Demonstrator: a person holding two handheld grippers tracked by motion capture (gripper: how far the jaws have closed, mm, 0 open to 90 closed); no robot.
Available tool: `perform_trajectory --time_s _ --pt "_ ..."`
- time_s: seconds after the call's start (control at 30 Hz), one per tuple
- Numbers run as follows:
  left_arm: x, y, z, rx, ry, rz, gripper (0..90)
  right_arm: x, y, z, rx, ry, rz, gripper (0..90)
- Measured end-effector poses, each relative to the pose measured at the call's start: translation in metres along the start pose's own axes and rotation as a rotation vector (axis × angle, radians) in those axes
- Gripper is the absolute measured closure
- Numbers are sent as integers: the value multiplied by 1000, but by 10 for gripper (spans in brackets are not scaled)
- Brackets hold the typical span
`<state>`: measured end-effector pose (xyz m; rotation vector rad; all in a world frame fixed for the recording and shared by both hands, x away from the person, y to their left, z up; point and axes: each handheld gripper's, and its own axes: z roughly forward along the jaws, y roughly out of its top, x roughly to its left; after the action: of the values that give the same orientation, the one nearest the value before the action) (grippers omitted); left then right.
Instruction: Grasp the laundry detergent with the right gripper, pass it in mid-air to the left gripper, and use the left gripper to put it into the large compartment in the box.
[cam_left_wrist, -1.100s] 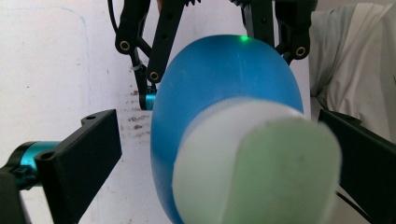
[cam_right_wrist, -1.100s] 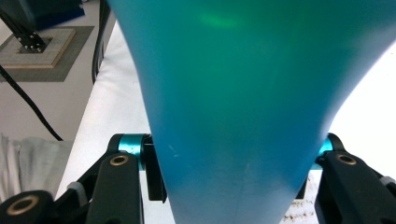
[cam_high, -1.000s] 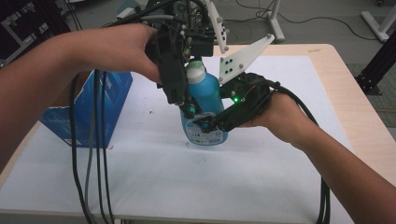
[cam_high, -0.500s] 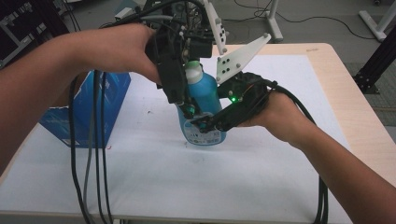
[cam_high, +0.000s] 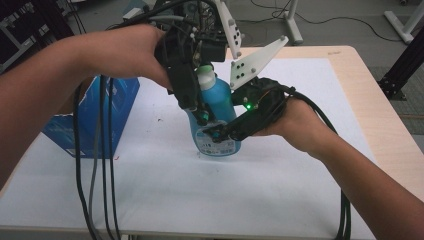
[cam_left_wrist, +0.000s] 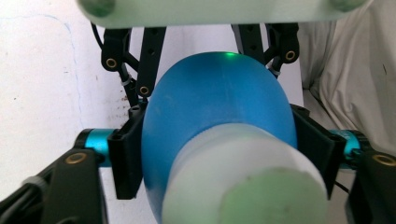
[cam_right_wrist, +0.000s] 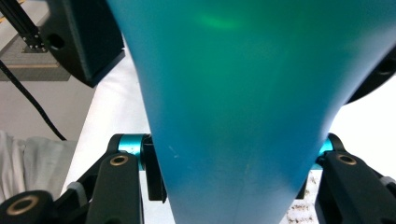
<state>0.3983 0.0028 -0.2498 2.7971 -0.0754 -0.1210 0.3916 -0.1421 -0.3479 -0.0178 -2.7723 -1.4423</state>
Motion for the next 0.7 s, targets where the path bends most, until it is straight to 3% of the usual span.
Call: perform_trajectory --time_s 0.4,0.7 --pt "0 -1 -1 0 5 12 371 0 0 1 1 4 -7 466" --pt "-1 0 -1 -3 14 26 373 1 -1 1 0 6 -6 466"
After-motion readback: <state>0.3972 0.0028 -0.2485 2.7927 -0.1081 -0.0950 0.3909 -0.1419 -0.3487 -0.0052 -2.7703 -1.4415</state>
